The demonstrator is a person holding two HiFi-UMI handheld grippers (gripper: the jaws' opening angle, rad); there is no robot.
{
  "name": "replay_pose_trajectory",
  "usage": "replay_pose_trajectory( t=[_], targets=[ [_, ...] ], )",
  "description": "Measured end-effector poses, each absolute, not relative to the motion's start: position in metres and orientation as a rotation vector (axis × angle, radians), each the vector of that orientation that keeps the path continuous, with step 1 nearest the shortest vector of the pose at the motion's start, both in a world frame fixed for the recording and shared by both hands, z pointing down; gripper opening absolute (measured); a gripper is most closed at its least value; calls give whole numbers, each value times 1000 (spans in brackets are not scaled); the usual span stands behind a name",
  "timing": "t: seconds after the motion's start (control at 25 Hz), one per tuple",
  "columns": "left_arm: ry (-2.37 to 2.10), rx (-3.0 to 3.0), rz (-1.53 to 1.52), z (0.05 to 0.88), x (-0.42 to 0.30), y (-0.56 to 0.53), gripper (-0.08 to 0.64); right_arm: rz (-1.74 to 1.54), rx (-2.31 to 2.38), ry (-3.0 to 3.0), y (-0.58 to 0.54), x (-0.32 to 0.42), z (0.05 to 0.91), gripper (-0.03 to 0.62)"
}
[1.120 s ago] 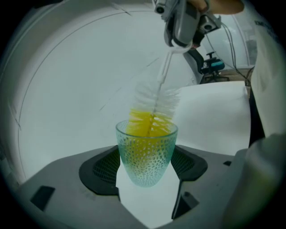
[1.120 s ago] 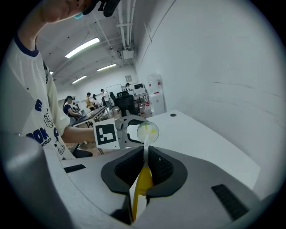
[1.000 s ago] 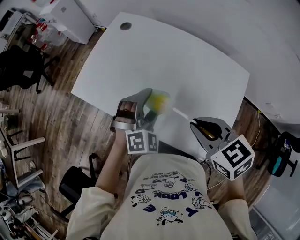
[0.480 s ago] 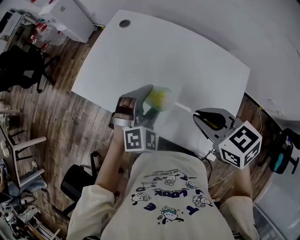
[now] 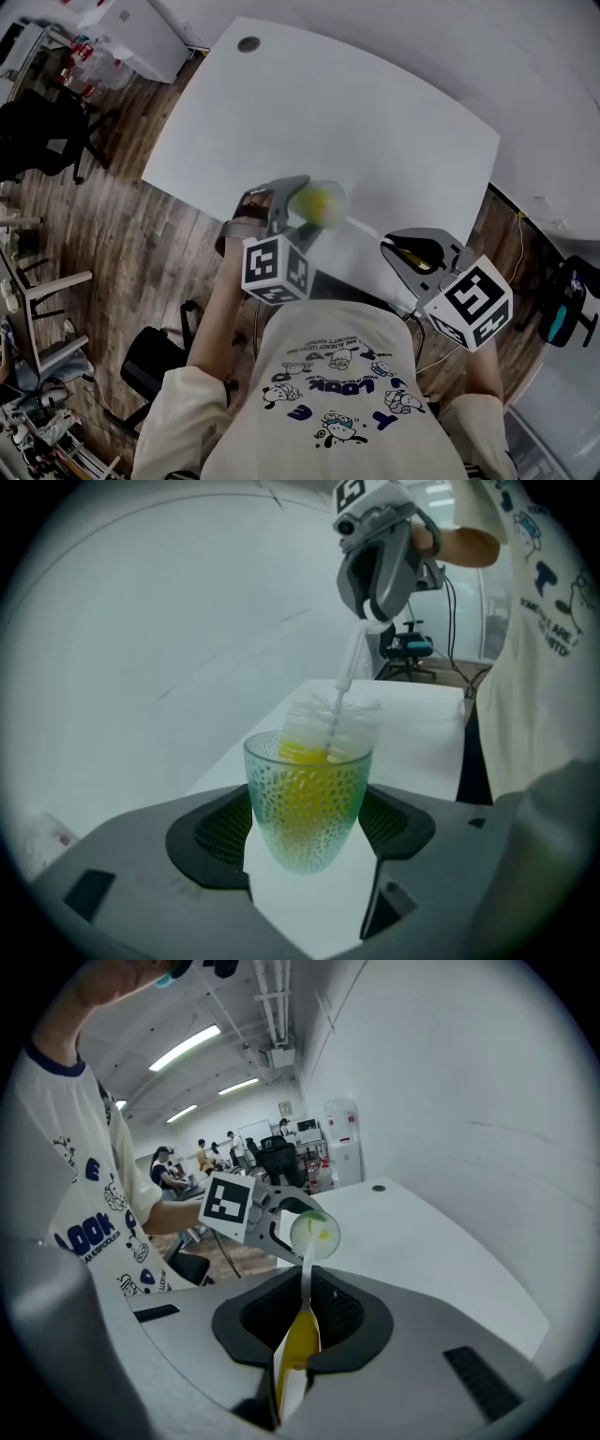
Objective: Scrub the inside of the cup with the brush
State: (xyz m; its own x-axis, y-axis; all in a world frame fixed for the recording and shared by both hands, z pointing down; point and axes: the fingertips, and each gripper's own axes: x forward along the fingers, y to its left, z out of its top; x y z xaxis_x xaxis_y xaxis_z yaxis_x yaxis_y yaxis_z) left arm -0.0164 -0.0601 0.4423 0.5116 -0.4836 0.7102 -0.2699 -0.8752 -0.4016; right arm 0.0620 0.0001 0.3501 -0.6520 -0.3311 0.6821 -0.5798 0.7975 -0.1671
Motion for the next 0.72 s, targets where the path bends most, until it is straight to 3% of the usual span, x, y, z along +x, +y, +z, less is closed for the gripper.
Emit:
replay_pose_trajectory(
  t=[0.48,0.72],
  targets=[
    [385,-2493,-1460,464,-3,-35,354,324,525,-2254,-2,59,342,45],
    [326,-2492,-1458,462,-6,-31,354,508,506,-2297,-21,71,348,46]
  ],
)
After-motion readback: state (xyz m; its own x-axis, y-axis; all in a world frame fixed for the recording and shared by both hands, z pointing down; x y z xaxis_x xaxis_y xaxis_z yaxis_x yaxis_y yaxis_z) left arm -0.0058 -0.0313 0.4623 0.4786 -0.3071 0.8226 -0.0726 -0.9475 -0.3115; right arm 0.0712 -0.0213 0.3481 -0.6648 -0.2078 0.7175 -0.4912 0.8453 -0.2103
